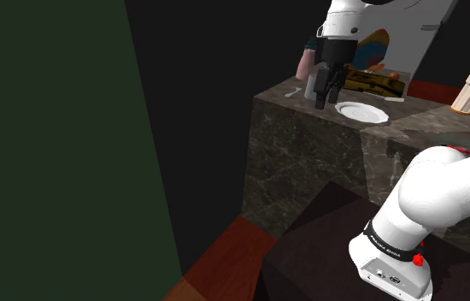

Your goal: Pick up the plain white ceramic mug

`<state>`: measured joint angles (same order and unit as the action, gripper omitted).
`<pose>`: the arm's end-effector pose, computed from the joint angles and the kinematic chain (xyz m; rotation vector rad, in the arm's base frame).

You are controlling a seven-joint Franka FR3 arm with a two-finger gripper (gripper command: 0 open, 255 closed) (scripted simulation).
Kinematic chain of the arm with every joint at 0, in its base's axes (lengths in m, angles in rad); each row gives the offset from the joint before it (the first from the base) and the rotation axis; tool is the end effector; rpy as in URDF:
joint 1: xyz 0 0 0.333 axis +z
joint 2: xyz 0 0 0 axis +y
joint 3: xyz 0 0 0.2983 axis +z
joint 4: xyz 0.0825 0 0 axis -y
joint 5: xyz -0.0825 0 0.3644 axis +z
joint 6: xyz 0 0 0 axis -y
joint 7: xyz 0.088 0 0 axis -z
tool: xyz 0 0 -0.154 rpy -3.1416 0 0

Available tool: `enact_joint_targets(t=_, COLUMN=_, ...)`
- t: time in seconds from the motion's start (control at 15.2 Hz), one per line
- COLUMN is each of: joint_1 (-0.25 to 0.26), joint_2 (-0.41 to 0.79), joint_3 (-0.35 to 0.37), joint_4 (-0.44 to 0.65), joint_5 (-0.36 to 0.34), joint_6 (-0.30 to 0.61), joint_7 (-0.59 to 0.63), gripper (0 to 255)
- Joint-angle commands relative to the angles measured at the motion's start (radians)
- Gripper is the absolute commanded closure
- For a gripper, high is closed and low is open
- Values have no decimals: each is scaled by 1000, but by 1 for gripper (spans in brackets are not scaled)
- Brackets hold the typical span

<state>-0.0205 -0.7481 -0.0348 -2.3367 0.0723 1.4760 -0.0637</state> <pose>0.2936 -0.0063 0.5214 -3.0351 -0.0331 0.1633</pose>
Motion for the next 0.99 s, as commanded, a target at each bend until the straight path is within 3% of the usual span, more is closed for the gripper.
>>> enact_joint_targets(t=0.0, joint_1=0, joint_2=0, joint_3=0, joint_4=0, joint_5=0, joint_6=0, joint_7=0, gripper=0)
enact_joint_targets(t=0.53, joint_1=-32, joint_2=151, joint_3=-150, joint_4=79, joint_5=-142, joint_6=60, joint_7=-237, gripper=0)
enact_joint_targets(t=0.92, joint_1=-45, joint_2=307, joint_3=-254, joint_4=188, joint_5=-210, joint_6=112, joint_7=-409, gripper=0)
